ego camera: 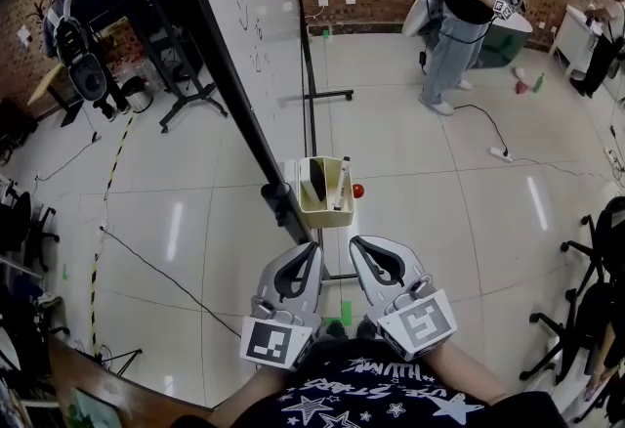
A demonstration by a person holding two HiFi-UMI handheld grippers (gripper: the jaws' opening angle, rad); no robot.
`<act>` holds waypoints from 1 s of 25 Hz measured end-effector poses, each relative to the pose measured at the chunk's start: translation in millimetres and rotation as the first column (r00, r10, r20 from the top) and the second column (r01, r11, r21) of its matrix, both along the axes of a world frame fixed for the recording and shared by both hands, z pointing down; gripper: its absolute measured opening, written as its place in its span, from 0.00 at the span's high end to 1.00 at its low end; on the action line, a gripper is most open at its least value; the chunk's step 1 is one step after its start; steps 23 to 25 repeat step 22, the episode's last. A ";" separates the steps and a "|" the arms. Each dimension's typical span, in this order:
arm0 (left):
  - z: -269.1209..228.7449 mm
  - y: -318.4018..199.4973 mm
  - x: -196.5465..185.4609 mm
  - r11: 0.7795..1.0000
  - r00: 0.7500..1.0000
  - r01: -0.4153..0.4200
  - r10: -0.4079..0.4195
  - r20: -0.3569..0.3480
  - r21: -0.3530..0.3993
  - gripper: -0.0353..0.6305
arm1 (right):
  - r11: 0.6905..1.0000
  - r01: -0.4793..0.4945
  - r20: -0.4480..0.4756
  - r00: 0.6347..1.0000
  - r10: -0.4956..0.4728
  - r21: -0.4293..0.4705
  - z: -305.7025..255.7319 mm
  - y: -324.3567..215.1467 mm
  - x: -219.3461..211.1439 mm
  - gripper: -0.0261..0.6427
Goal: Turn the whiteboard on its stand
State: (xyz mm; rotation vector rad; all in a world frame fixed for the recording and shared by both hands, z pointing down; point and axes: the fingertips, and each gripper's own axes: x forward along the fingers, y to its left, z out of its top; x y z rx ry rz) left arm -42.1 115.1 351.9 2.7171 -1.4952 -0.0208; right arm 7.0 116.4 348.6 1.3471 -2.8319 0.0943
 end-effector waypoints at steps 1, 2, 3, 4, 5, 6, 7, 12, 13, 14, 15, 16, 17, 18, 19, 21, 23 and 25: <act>1.9 0.4 0.8 1.000 1.000 -0.006 0.006 0.001 -0.003 0.94 | 1.000 0.000 -0.003 1.000 0.000 -0.002 0.5 -0.2 0.1 0.95; 2.9 0.1 1.6 1.000 1.000 -0.006 0.006 0.002 -0.011 0.94 | 1.000 0.002 -0.004 1.000 -0.002 -0.003 1.0 -0.2 -0.1 0.95; 3.4 -0.2 2.5 1.000 1.000 -0.007 0.007 0.004 -0.017 0.94 | 1.000 0.006 -0.005 1.000 -0.006 -0.004 1.5 -0.2 -0.6 0.95; 4.1 -0.2 3.3 1.000 1.000 -0.011 0.011 0.007 -0.016 0.94 | 1.000 0.009 -0.005 1.000 -0.009 -0.005 2.1 -0.2 -1.1 0.95; 4.3 -0.2 3.7 1.000 1.000 -0.013 0.013 0.008 -0.013 0.94 | 1.000 0.011 -0.005 1.000 -0.011 -0.005 2.5 -0.3 -1.4 0.95; 3.2 -0.6 3.6 1.000 1.000 -0.009 0.009 0.005 -0.016 0.94 | 1.000 0.013 -0.006 1.000 -0.013 -0.005 2.6 -0.3 -1.6 0.95; 1.3 -1.1 3.0 1.000 1.000 -0.002 0.002 0.001 -0.019 0.94 | 1.000 0.013 -0.006 1.000 -0.013 -0.004 2.3 -0.2 -1.8 0.95; 1.0 1.4 1.4 1.000 1.000 -0.029 0.029 -0.003 0.005 0.94 | 1.000 0.005 -0.004 1.000 -0.005 0.005 -0.8 -1.0 -2.8 0.95; -1.4 0.5 1.1 1.000 1.000 -0.026 0.026 -0.006 0.008 0.94 | 1.000 0.008 -0.005 1.000 -0.008 0.005 -0.8 -1.0 -3.6 0.95; -4.0 -0.4 0.4 1.000 1.000 -0.022 0.022 -0.006 0.010 0.94 | 1.000 0.012 -0.008 1.000 -0.012 0.005 -0.3 -0.9 -4.6 0.95; -5.4 -1.0 -0.7 1.000 1.000 -0.019 0.019 -0.004 0.009 0.94 | 1.000 0.015 -0.010 1.000 -0.015 0.004 0.3 -0.6 -5.6 0.95; -5.9 -1.3 -2.0 1.000 1.000 -0.016 0.016 -0.001 0.004 0.94 | 1.000 0.018 -0.011 1.000 -0.018 0.002 0.9 -0.2 -6.4 0.95; -6.0 -1.6 -3.2 1.000 1.000 -0.014 0.014 0.000 0.001 0.94 | 1.000 0.020 -0.010 1.000 -0.020 0.000 1.4 0.1 -6.9 0.95; -6.0 -1.8 -4.4 1.000 1.000 -0.014 0.014 -0.001 0.002 0.94 | 1.000 0.020 -0.010 1.000 -0.020 -0.002 1.8 0.4 -7.1 0.95; -5.9 -2.0 -5.7 1.000 1.000 -0.012 0.012 -0.004 0.003 0.94 | 1.000 0.019 -0.009 1.000 -0.019 -0.002 1.9 0.6 -7.1 0.95; -5.5 -1.9 -8.1 1.000 1.000 -0.010 0.010 -0.010 0.004 0.94 | 1.000 0.015 -0.007 1.000 -0.015 0.000 1.7 0.9 -6.9 0.95; -5.2 -1.7 -9.2 1.000 1.000 -0.009 0.009 -0.014 0.004 0.94 | 1.000 0.012 -0.006 1.000 -0.012 0.002 1.4 1.1 -6.7 0.95; -5.2 -1.7 -9.2 1.000 1.000 -0.009 0.009 -0.014 0.004 0.94 | 1.000 0.012 -0.006 1.000 -0.012 0.002 1.4 1.1 -6.7 0.95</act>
